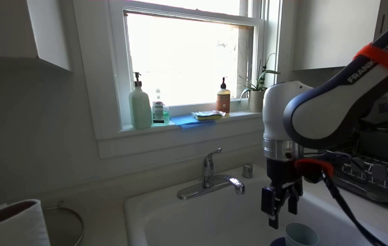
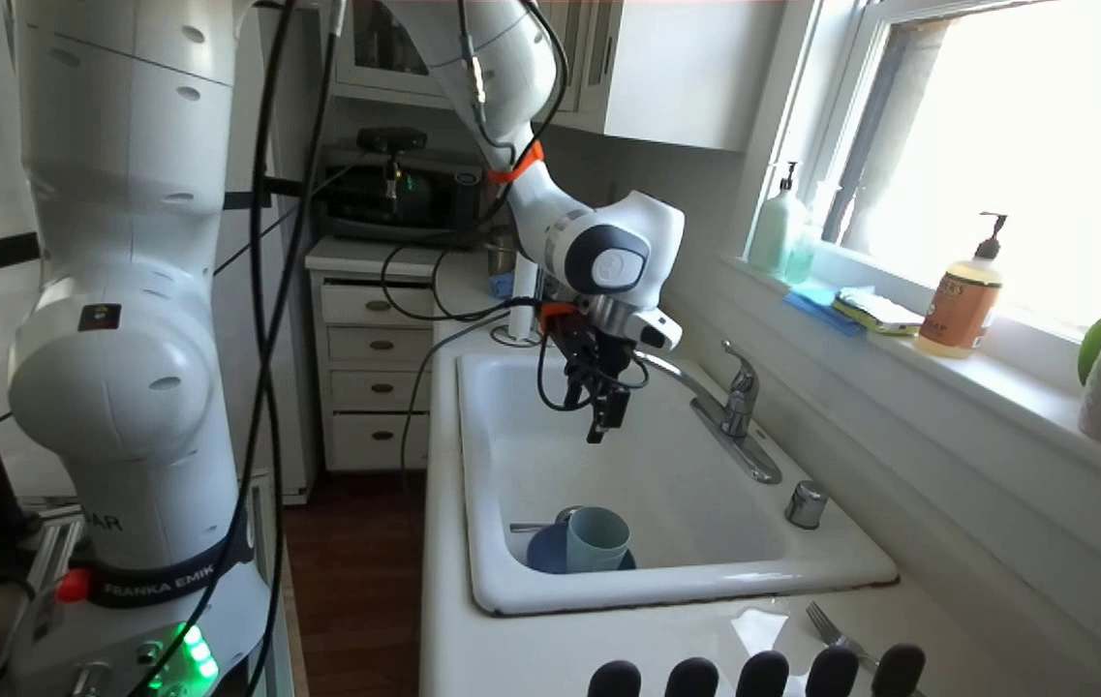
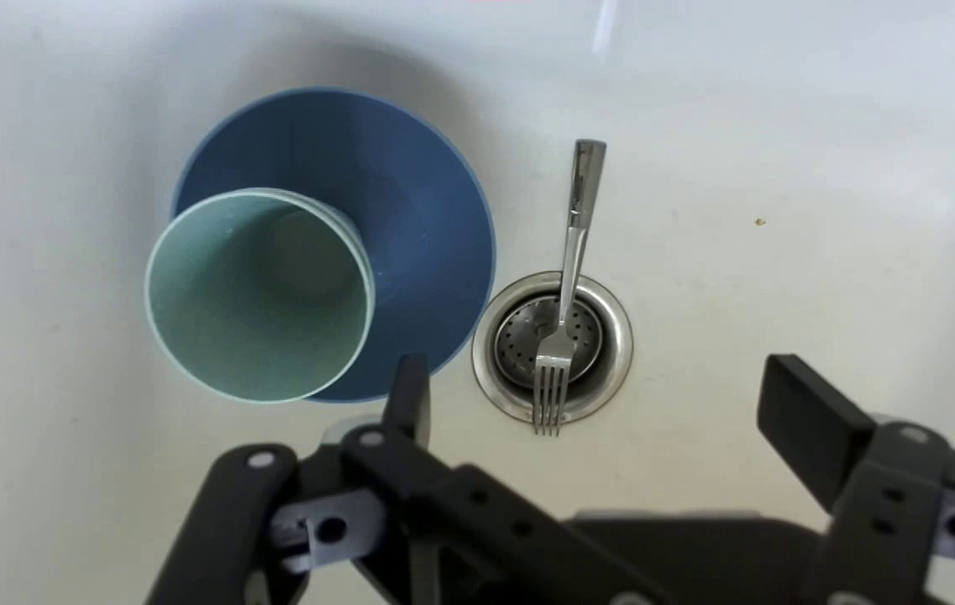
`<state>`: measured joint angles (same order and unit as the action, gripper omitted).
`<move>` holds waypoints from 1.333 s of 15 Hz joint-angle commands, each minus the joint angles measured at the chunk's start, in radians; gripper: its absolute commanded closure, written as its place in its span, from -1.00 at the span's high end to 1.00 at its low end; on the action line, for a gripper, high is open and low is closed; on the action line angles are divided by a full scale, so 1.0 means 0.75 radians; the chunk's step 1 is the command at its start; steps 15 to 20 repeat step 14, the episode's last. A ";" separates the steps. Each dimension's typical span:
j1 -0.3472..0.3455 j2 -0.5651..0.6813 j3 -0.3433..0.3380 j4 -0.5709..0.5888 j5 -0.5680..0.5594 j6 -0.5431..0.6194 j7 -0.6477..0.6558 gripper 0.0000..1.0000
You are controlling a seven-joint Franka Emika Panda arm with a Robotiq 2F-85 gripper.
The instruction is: Stack the two cups on the counter in the blue bowl then put the bowl and cups in the sink.
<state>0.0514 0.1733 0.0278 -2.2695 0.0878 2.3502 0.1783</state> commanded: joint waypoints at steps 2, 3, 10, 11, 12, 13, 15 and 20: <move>-0.042 -0.243 -0.035 -0.126 -0.073 -0.078 -0.131 1.00; -0.053 -0.290 -0.045 -0.146 -0.087 -0.085 -0.155 1.00; -0.129 -0.549 -0.129 -0.183 -0.043 -0.086 -0.309 1.00; -0.117 -0.455 -0.108 -0.141 -0.072 -0.076 -0.268 1.00; -0.124 -0.486 -0.119 -0.144 -0.070 -0.076 -0.276 1.00; -0.128 -0.507 -0.126 -0.147 -0.070 -0.078 -0.281 1.00; -0.129 -0.518 -0.128 -0.148 -0.069 -0.080 -0.282 1.00; -0.129 -0.518 -0.128 -0.148 -0.069 -0.080 -0.282 1.00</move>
